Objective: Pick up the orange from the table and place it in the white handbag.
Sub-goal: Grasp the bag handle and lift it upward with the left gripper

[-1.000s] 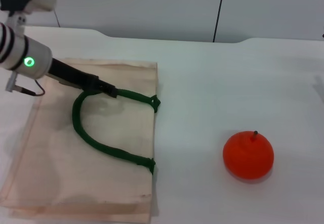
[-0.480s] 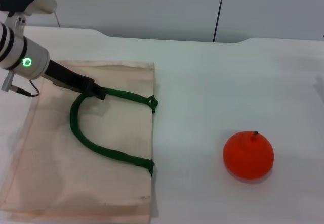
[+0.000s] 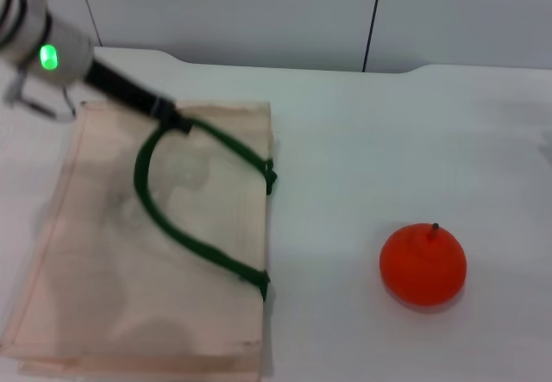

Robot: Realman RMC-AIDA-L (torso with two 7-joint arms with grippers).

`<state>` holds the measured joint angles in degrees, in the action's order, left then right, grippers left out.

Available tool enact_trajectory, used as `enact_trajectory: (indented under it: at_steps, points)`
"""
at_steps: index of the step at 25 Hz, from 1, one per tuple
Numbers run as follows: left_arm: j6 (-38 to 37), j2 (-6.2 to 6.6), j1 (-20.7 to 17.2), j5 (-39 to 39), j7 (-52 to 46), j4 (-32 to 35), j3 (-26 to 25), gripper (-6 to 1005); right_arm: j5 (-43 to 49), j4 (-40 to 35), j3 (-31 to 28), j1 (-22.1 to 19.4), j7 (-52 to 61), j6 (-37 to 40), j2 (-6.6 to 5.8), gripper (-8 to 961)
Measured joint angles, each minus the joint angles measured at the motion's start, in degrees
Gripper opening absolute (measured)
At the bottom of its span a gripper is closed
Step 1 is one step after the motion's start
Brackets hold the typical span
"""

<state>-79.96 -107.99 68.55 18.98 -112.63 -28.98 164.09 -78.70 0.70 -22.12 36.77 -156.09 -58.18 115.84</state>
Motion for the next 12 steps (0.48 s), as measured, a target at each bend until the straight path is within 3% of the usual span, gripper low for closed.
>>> enact_trajectory:
  at_steps: [5,12]
  points:
    - [-9.79,2.54,6.61,0.15,3.34,-8.08,0.00,139,-0.05,-0.02,-0.03,0.14,0.00,0.00,0.00,888]
    - [-18.22,3.62,14.62,0.48,9.10,-17.04,0.12,130,-0.05,-0.16,-0.03,-0.24,0.05,0.00,0.00,889]
